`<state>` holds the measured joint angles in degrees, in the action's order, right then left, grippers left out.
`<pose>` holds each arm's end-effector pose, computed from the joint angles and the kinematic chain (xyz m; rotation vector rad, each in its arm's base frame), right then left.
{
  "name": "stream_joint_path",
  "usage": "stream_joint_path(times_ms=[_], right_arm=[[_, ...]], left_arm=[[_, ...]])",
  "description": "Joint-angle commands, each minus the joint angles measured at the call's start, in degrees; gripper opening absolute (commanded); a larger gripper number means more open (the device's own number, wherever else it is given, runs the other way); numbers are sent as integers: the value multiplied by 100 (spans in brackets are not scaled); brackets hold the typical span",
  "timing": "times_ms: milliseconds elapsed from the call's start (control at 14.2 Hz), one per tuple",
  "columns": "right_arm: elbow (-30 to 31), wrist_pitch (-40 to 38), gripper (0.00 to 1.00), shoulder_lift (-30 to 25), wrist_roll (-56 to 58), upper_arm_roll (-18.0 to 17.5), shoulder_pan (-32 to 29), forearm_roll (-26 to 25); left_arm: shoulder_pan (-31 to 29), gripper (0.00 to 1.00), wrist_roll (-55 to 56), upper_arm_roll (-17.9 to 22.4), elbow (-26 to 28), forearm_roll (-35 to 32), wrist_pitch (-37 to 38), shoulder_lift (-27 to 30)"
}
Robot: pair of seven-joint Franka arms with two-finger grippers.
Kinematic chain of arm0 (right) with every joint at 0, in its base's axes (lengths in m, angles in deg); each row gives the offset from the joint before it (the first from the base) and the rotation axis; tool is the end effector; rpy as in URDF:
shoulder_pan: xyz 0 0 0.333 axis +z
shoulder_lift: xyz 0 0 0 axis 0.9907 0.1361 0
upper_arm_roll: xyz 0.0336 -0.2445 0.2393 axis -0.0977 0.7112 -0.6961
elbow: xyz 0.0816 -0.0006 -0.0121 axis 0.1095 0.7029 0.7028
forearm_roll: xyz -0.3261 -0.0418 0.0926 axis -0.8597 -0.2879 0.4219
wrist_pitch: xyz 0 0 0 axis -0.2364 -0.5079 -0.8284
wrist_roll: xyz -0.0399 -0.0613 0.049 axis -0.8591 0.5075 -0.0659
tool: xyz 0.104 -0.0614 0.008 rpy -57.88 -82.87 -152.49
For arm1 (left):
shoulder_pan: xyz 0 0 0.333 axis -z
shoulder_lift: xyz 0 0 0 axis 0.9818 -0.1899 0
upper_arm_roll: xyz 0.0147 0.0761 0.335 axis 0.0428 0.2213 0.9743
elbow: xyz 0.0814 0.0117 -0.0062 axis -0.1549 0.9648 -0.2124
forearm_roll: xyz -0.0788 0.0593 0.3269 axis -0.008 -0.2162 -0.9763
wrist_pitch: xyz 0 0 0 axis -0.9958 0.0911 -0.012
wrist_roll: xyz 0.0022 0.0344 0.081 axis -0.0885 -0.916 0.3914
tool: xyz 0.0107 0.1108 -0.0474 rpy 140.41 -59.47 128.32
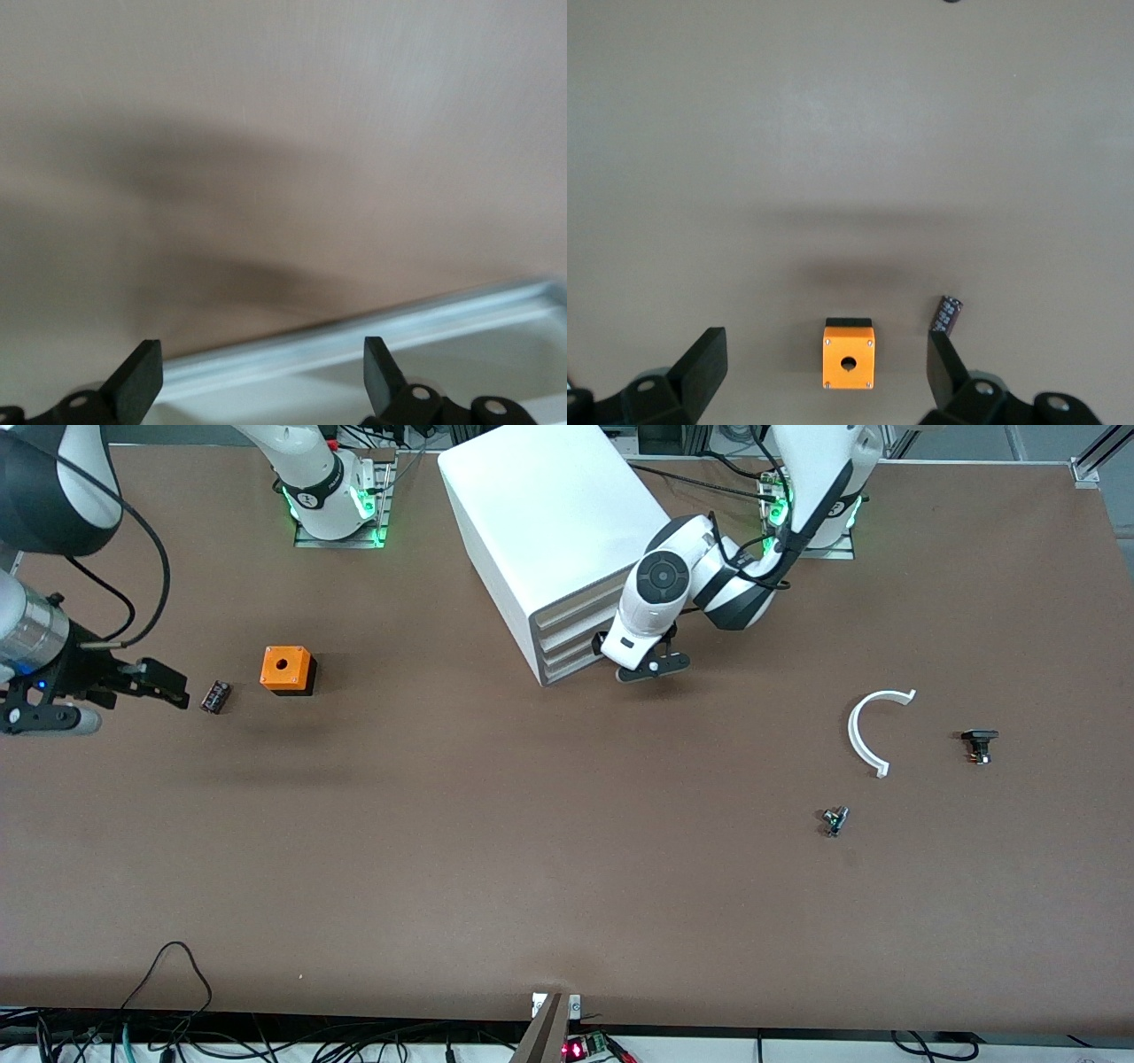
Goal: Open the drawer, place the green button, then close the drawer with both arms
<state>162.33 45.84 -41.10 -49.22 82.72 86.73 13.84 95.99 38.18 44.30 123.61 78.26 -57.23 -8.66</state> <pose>0.5399 -0.0002 0.5617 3.1117 0.0322 -0.0036 0.4026 -0.3646 0.2954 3.0278 0.4814 -0.3063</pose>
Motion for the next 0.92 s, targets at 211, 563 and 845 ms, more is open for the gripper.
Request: stream_joint_path(times_ms=[211, 563, 845], right_arm=[[250, 172, 100, -162, 73, -81, -78, -23], [259, 68, 100, -47, 143, -63, -86, 3], [250, -12, 100, -56, 117, -63, -86, -23]], left_arm=[[-1673, 100, -474, 62, -242, -49, 271, 1455], [-2045, 100, -3529, 894, -1424, -40, 2745, 2222], [-2247, 100, -4941, 1590, -1955, -49, 3453, 2423]])
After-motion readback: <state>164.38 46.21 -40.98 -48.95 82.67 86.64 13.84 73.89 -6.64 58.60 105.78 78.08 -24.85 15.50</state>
